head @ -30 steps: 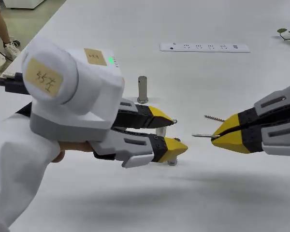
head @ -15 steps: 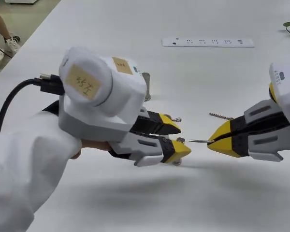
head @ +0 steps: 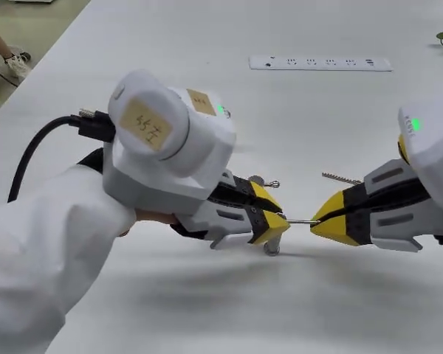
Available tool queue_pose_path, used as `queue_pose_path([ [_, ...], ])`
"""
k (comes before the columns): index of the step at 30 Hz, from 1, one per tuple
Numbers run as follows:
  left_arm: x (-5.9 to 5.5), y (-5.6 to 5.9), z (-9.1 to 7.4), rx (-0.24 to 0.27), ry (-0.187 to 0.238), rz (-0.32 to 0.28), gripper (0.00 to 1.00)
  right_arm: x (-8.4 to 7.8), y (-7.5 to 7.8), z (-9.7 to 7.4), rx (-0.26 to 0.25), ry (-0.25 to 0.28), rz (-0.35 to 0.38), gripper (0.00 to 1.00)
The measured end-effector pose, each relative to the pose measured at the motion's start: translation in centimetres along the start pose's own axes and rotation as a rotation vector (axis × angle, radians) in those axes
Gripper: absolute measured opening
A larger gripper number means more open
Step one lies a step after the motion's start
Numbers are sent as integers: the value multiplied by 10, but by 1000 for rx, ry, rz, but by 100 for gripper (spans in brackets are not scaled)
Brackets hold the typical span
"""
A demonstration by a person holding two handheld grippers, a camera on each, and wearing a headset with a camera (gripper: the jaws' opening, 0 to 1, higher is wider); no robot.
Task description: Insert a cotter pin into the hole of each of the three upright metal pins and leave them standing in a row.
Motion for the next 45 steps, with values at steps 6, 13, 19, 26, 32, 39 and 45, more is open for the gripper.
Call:
queue_pose_path([
  [6,0,0,0,-2,2,0,6,0,0,8,7,15,4,0],
  [13,1,0,1,-7,-1,-3,6,5,-2,18,25,50,-2,0],
  [19,0,-1,0,-7,-10,4,6,7,1,21,35,61,-52,0],
  [26,0,-1,1,-14,-11,-25,6,8,-1,21,44,66,-51,0],
  [32,1,-1,1,-9,-12,-2,6,9,-5,19,46,63,-50,6],
  [39,1,4,-5,5,13,32,25,5,-5,18,42,59,-33,15],
  [45,-3,13,-11,21,49,1,36,8,-4,15,34,82,4,15],
])
Point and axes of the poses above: the centre of the closed fingertips' face, and the gripper's own axes: z roughly forward along the fingers, y roughly to its right, x roughly out of its top, the point moved 9 cm from there along -z, roughly backward along the fingers, and after that the axes turned 8 degrees about -x, right-handed, at the moved point
